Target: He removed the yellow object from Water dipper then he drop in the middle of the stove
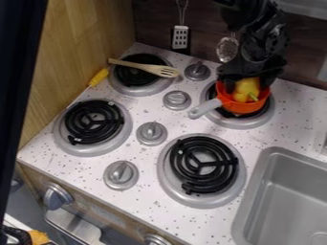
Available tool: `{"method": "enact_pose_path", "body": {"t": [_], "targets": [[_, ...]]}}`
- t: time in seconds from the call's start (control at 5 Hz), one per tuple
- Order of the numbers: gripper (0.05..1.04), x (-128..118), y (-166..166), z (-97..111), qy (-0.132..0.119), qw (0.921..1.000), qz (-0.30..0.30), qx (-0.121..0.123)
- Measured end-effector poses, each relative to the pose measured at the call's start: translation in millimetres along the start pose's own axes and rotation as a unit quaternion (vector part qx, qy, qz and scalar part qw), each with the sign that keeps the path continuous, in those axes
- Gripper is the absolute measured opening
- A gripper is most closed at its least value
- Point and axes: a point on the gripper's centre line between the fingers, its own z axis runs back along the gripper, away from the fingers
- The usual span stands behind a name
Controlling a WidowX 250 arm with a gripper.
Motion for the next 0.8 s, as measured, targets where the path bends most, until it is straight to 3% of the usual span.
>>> {"method": "enact_pose_path", "body": {"t": [0.2, 0.6, 0.8], "targets": [[0.854, -3.7, 1.7, -1.7, 0.010, 0.9999, 0.005, 0.004], [0.854, -2.7, 6.2, -2.3, 0.009, 0.9997, 0.014, 0.016], [0.854, -5.8, 7.6, 1.8, -0.005, 0.9994, 0.014, 0.030]]}}
